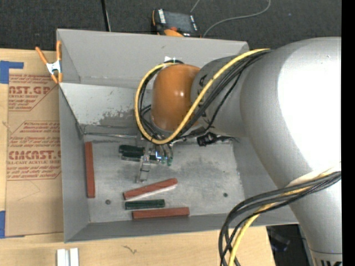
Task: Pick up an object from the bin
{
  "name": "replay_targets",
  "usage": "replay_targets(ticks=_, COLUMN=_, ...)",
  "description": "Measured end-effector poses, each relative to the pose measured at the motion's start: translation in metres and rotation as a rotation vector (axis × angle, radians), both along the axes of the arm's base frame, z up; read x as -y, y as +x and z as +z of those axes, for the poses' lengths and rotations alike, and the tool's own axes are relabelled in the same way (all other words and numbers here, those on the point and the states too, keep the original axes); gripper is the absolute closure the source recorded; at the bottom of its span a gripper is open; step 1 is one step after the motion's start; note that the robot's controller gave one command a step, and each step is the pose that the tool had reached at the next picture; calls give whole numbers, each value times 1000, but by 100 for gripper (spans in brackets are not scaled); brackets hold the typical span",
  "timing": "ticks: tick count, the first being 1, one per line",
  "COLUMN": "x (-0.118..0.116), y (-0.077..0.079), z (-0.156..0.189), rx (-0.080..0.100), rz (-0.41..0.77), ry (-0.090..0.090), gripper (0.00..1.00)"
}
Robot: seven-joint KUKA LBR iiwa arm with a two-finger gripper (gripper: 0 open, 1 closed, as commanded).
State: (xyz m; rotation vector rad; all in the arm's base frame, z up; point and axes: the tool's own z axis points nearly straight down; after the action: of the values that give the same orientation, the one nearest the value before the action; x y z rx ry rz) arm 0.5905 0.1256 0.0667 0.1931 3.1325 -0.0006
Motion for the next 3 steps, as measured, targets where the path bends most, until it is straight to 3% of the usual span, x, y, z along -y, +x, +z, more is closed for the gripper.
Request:
replay_targets(ticks=1, x=-3, y=0, z=7, rx=0, rz=1, ry=3, gripper=100)
replay_targets(ticks=2, x=-10, y=-2, z=184, rx=7, rz=-39, ry=4, gripper=100)
replay_targets(ticks=3, x=-10, y=-3, z=178, rx=0, rz=-39, ry=2, gripper=0)
